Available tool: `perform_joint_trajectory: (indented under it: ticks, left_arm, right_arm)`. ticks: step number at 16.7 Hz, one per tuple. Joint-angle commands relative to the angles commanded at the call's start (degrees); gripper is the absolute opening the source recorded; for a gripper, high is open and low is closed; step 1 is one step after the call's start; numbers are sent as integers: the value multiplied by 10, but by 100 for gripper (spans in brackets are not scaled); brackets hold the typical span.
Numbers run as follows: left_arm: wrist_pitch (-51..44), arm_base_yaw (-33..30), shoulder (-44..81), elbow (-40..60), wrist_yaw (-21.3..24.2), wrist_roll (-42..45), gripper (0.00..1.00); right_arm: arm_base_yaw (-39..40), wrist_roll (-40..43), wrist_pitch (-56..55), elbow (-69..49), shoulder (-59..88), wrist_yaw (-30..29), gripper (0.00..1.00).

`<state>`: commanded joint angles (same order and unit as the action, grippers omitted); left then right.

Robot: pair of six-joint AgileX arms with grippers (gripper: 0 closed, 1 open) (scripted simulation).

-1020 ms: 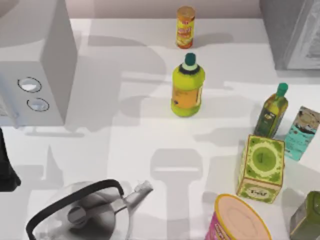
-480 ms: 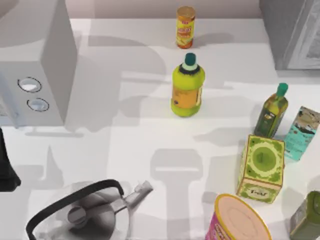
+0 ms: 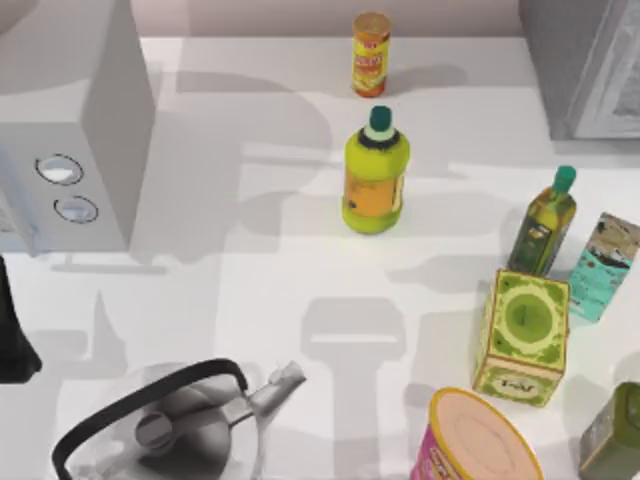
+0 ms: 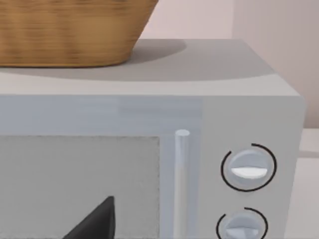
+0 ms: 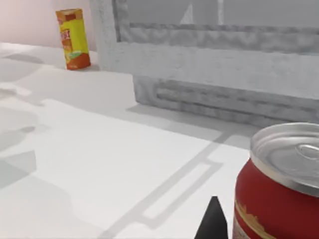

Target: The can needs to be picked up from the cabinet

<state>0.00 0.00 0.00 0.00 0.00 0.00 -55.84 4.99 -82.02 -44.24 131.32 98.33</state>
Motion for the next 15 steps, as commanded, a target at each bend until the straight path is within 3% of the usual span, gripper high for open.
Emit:
perform_joint_trajectory:
  ticks: [1,2,13,15]
  left_arm:
    - [0,0,0,0,0,0,100]
    - [0,0,0,0,0,0,100]
    - [0,0,0,0,0,0,100]
    - [0,0,0,0,0,0,100]
  right_arm:
    - [0,0,0,0,0,0,0]
    - [5,-6,76,-54,20,-80,0]
    - [41,40,32,6,2,-41,0]
    - [41,40,32,6,2,-41,15]
